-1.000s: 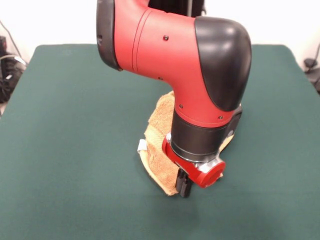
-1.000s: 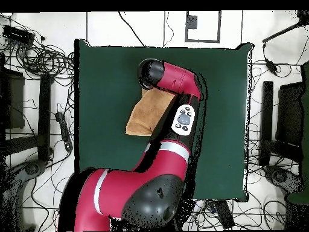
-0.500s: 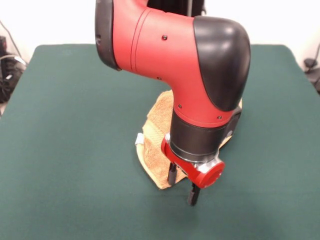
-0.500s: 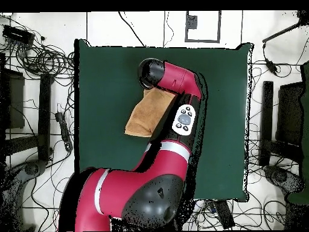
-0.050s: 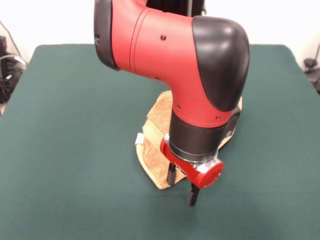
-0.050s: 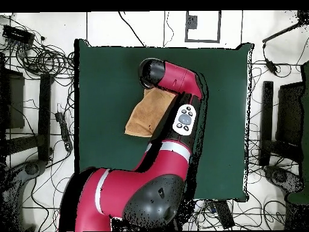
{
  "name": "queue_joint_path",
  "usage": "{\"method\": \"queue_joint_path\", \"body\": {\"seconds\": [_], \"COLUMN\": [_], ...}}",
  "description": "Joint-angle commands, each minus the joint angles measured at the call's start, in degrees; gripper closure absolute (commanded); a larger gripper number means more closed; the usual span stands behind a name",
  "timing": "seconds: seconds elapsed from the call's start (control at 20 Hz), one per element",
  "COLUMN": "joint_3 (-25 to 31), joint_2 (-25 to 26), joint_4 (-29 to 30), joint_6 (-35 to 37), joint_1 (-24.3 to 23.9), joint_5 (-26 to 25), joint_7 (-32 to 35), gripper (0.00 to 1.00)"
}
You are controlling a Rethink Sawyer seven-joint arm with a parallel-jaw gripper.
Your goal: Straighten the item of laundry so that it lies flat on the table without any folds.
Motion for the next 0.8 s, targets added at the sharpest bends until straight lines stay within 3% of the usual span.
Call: {"method": "queue_joint_path", "body": {"seconds": [0.05, 0.8], "joint_3": [5.12, 3.58], "joint_2": [0.28, -3.76], "joint_4": [-0.05, 0.65], "joint_6": [4.71, 9.13], "joint_1": [0.33, 0.98], "joint_5": [-0.29, -2.14], "joint_7": [6.95, 4.84], "gripper": [0.0, 0.0]}}
